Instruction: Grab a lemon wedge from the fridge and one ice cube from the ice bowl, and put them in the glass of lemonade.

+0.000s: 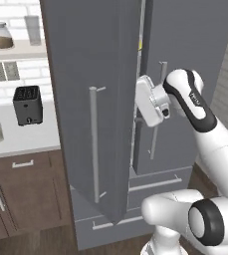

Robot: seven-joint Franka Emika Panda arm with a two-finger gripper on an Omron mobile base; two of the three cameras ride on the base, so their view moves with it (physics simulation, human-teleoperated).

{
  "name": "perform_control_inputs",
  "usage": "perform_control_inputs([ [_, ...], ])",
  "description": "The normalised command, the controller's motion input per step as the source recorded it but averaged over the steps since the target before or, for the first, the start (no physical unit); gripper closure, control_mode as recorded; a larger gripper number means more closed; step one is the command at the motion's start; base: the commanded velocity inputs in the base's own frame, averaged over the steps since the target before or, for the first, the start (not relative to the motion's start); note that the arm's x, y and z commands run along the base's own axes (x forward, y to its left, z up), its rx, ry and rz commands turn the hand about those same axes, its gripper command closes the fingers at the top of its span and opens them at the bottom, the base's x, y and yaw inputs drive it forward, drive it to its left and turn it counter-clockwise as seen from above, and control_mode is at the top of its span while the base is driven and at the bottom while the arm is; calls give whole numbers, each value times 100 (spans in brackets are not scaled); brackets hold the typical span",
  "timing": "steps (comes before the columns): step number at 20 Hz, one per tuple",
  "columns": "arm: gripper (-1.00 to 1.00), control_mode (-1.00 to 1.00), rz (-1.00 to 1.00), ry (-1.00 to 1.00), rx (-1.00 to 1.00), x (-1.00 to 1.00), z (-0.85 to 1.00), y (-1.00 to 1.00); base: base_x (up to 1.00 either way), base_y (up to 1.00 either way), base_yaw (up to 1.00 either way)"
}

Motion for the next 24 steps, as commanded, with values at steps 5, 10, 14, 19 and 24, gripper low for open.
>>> perform_control_inputs([
  [5,-100,-100,7,4,2,-29,0,100,0,0,0],
  [10,-100,-100,1,2,1,-6,-3,100,0,0,0],
  [14,-100,-100,0,0,0,0,-16,100,0,0,0],
  [19,-100,-100,1,2,1,1,-5,44,0,0,0],
  [24,-100,-100,-3,-6,0,-21,50,-65,0,0,0],
])
